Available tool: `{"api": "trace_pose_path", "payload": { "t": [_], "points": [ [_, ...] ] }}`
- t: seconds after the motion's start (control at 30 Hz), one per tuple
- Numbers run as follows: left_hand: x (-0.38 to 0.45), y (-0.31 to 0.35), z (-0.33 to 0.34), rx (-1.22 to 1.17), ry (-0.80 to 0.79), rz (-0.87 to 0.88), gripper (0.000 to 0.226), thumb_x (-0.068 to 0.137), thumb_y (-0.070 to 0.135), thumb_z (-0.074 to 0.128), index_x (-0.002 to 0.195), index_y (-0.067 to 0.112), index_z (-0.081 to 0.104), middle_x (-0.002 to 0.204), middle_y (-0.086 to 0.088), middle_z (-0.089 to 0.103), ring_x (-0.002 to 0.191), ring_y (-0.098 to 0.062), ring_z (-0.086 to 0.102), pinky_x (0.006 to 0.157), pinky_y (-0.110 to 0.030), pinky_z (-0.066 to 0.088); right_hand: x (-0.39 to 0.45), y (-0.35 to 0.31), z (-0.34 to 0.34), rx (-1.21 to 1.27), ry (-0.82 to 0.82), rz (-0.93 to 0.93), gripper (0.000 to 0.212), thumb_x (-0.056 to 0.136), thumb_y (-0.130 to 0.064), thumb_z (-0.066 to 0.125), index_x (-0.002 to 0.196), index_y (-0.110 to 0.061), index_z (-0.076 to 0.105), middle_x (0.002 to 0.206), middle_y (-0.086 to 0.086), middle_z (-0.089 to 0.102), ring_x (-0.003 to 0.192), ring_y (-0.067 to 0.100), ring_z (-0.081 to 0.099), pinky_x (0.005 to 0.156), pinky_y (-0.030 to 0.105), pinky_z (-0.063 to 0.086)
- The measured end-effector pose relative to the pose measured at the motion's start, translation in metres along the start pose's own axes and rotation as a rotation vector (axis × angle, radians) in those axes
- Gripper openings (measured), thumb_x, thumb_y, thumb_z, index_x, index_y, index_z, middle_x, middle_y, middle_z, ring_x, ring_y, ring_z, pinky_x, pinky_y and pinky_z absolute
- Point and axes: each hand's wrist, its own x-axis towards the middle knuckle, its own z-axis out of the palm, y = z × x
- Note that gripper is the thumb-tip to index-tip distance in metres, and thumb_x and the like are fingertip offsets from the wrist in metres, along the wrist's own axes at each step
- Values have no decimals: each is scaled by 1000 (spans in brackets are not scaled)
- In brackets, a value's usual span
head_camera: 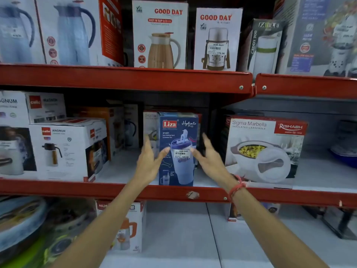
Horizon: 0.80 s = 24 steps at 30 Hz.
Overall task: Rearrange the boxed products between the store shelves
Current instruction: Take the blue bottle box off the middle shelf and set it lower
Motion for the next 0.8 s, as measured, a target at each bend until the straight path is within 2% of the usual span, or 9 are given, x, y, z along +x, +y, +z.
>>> {"api": "trace_pose_path", "payload": {
  "t": [0.07, 0.13, 0.17, 0.27, 0.37, 0.57, 0.67, 0.73, 0.8],
  "points": [
    [-1, 0, 4, 9, -132, -40, 75, 91, 44, 53, 151, 27, 10, 138, -9, 56, 118, -31, 61, 98, -52, 51, -2, -1, 6, -1, -139, 63, 56, 98, -28, 51, 149, -24, 28, 132, -10, 51, 125, 10, 48, 100, 26, 40],
    [-3, -2, 2, 5, -152, -51, 58, 94, 32, 52, 147, 30, 26, 133, -10, 61, 119, -30, 60, 97, -54, 51, -3, 5, 8, -8, -147, 74, 45, 98, -27, 50, 142, -26, 39, 134, -2, 60, 125, 20, 56, 101, 41, 48],
    [-3, -3, 1, -17, -135, -44, 55, 95, 29, 52, 145, 32, 29, 133, -9, 61, 119, -28, 59, 97, -55, 51, -4, 5, 9, 5, -127, 67, 44, 99, -25, 49, 141, -27, 41, 133, 1, 62, 123, 22, 58, 100, 44, 49],
    [-12, 12, -8, -66, -106, -19, 61, 95, 26, 51, 149, 34, 23, 136, -3, 58, 119, -18, 57, 99, -53, 50, -12, -9, 0, 65, -78, 12, 51, 99, -19, 48, 146, -34, 34, 132, 1, 63, 121, 19, 58, 99, 48, 51],
    [-23, 26, -15, -97, -96, 39, 64, 94, 29, 52, 149, 37, 20, 140, 3, 56, 129, -19, 53, 102, -53, 48, -21, -17, -10, 106, -34, -35, 55, 98, -19, 49, 144, -44, 31, 130, -4, 65, 120, 15, 59, 99, 53, 50],
    [-61, 50, -23, -167, -119, 96, 68, 82, 47, 53, 145, 44, 27, 136, 6, 60, 124, -19, 58, 98, -55, 51, -58, -31, -31, 168, -14, -70, 56, 98, -14, 51, 148, -33, 33, 131, 1, 65, 121, 18, 60, 99, 52, 51],
    [-82, 57, -24, -205, -137, 86, 60, 77, 47, 55, 129, 61, 29, 131, 8, 61, 121, -16, 59, 97, -51, 53, -82, -30, -40, 178, -20, -69, 56, 97, -16, 51, 148, -32, 34, 129, 0, 67, 118, 17, 63, 97, 49, 53],
    [-96, 55, -24, -236, -175, 77, 65, 77, 46, 58, 133, 58, 30, 136, 7, 59, 127, -15, 55, 95, -49, 55, -100, -28, -45, 187, -30, -64, 56, 97, -18, 53, 148, -30, 35, 130, -6, 66, 120, 10, 61, 98, 41, 54],
    [-110, 52, -23, -244, -206, 67, 71, 76, 42, 60, 142, 46, 33, 133, 15, 60, 126, -7, 54, 88, -39, 60, -118, -22, -49, 193, -24, -51, 55, 96, -19, 55, 147, -31, 37, 132, -9, 64, 122, 8, 58, 94, 38, 56]
  ]
}}
